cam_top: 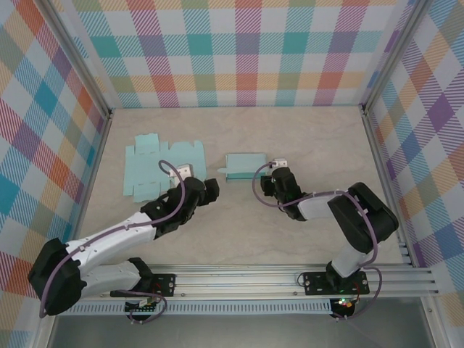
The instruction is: Fold the paper box
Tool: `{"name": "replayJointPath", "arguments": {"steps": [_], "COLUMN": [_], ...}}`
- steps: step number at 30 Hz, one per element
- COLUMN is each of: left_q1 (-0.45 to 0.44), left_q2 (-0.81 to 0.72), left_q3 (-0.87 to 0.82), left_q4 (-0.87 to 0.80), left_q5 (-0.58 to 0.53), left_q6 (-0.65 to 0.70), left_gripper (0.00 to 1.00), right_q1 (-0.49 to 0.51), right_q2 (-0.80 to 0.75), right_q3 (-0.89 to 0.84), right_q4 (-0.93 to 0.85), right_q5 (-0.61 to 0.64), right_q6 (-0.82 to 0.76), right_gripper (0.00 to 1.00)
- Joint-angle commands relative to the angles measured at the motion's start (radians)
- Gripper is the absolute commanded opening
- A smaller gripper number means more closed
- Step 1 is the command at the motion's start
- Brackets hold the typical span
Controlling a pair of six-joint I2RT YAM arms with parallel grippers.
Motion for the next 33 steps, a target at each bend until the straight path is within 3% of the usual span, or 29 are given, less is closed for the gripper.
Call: {"name": "replayJointPath", "arguments": {"steps": [1, 7, 13, 16, 17, 21, 33], "left_q1": [0.034, 0.112, 0.162, 0.174, 0.176, 0.179, 0.196], "left_q2": [0.057, 0.302, 0.552, 0.646, 0.669, 0.749, 0.827], "left_q3": [0.170, 0.446, 0.619, 0.660, 0.667, 0.696, 0.636], "left_q4": [-0.165, -0.202, -0.209, -0.195, -0.187, -0.179, -0.146], "left_q5": [-0.001, 0.104, 0.176, 0.251, 0.269, 0.281, 0.299], "left_q6": [0.080, 0.216, 0.248, 0.247, 0.247, 0.235, 0.200], "left_gripper": [1.00, 1.00, 1.00, 0.98, 0.98, 0.93, 0.77], "right_q1": [0.007, 0.007, 0.005, -0.002, -0.008, -0.049, -0.178], "right_q2": [-0.083, -0.297, -0.574, -0.629, -0.620, -0.523, -0.036], "right_q3": [-0.014, -0.026, -0.045, 0.053, 0.098, 0.257, 0.581], "right_q4": [-0.097, -0.291, -0.515, -0.713, -0.775, -0.935, -0.945], "right_q5": [-0.013, -0.024, -0.024, 0.012, 0.021, 0.007, -0.294], "right_q6": [-0.009, -0.021, 0.013, 0.038, 0.045, 0.077, 0.075], "right_gripper": [0.40, 0.58, 0.75, 0.95, 1.00, 1.00, 1.00]}}
